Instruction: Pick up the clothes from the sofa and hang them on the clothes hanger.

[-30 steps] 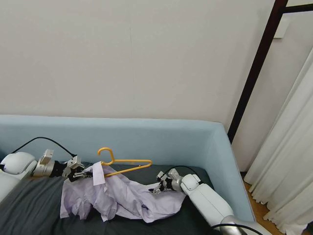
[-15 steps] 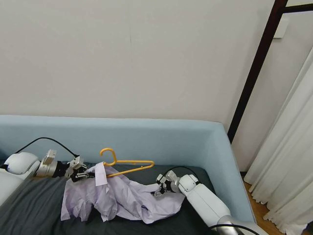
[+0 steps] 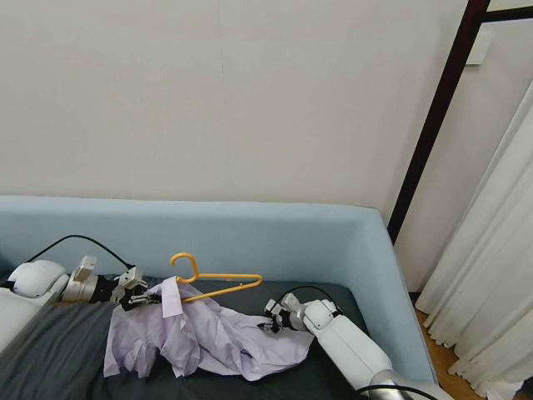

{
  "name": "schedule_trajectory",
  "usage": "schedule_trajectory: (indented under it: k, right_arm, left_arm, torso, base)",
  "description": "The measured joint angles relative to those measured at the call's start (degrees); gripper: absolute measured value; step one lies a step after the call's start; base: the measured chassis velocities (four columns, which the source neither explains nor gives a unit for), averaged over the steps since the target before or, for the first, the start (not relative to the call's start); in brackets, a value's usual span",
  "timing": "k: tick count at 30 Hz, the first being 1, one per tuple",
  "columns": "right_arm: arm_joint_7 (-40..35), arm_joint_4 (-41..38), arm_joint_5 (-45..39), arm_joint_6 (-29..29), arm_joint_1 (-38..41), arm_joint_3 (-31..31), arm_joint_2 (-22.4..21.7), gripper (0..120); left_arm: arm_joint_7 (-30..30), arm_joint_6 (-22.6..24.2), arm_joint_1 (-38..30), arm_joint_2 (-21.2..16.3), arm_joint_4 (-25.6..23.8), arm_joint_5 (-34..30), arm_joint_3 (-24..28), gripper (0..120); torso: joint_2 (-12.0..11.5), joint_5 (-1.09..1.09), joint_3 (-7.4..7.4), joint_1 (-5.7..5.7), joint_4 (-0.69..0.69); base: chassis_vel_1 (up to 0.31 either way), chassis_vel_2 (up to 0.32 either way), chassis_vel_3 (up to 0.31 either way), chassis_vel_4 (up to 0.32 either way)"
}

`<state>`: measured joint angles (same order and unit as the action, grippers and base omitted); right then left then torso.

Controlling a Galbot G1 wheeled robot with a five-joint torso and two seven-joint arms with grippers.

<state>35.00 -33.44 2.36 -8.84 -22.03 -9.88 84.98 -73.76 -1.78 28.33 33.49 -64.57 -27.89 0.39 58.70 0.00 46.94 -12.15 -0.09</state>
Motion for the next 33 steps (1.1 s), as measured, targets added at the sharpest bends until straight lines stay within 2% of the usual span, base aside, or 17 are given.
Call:
schedule_trajectory:
  k: [4, 6, 12, 15, 16, 17, 20, 21, 25, 33]
  right_arm:
    - [-0.5, -0.1, 0.6, 0.0, 0.0, 0.0, -0.2, 11]
    - [-0.6, -0.4, 0.8, 0.1, 0.0, 0.0, -0.4, 0]
    - [-0.6, -1.7, 1.1, 0.6, -0.6, 0.5, -1.2, 0]
    - [-0.6, -5.6, -0.9, 1.0, -1.6, 1.3, -2.9, 0]
    - [-0.9, -9.6, -4.5, 0.9, -2.4, 1.5, -5.1, 0]
    - [-0.9, -9.6, -4.5, 0.9, -2.4, 1.5, -5.1, 0]
    - [-1.8, -16.5, -12.4, 0.4, -2.9, 1.6, -10.1, 0]
    - [-1.8, -16.5, -12.4, 0.4, -2.9, 1.6, -10.1, 0]
    - [-2.0, -24.9, -23.9, 0.7, -2.5, 2.3, -16.3, 0]
    - [-1.9, -34.7, -34.7, 2.4, -2.4, 4.5, -20.8, 0]
  left_arm:
    - [-0.1, 0.0, -0.2, 0.0, 0.0, 0.0, 0.0, 1]
    - [-0.2, 0.0, -0.2, 0.0, 0.1, -0.1, 0.0, 1]
    - [-0.5, -0.1, -0.4, -0.1, 0.2, -0.2, 0.0, 1]
    - [-0.5, -0.5, -0.8, -0.1, 0.6, -0.9, 0.0, 1]
    - [-0.7, -0.9, -0.9, -0.2, 0.8, -2.0, 0.1, 1]
    - [-0.7, -0.9, -0.9, -0.2, 0.8, -2.0, 0.1, 1]
    - [-2.4, -1.4, -0.8, -0.4, 1.1, -3.4, 0.1, 1]
    - [-2.4, -1.4, -0.8, -0.4, 1.1, -3.4, 0.1, 1]
    - [-6.3, -2.0, -0.5, -0.5, 1.5, -4.0, 0.1, 1]
    - [-9.0, -2.7, -1.7, -0.9, 3.3, -2.4, 0.2, 1]
  torso:
    - [0.0, 0.00, 0.00, 0.00, 0.00]
    - [0.0, 0.00, 0.00, 0.00, 0.00]
    - [0.0, 0.00, 0.00, 0.00, 0.00]
    - [0.0, 0.00, 0.00, 0.00, 0.01]
    - [0.0, 0.01, 0.00, 0.00, 0.01]
    - [0.0, 0.01, 0.00, 0.00, 0.01]
    - [0.0, 0.01, 0.00, 0.00, -0.02]
    - [0.0, 0.01, 0.00, 0.00, -0.02]
    - [0.0, 0.01, -0.01, 0.00, -0.02]
    - [0.0, 0.01, -0.01, 0.00, 0.02]
  base:
    - [0.000, 0.000, 0.000, 0.000]
    - [0.000, 0.000, 0.000, 0.000]
    - [0.000, 0.000, 0.000, 0.000]
    - [0.000, 0.000, 0.000, 0.000]
    - [0.000, 0.000, 0.000, 0.000]
    - [0.000, 0.000, 0.000, 0.000]
    - [0.000, 0.000, 0.000, 0.000]
    - [0.000, 0.000, 0.000, 0.000]
    - [0.000, 0.000, 0.000, 0.000]
    - [0.000, 0.000, 0.000, 0.000]
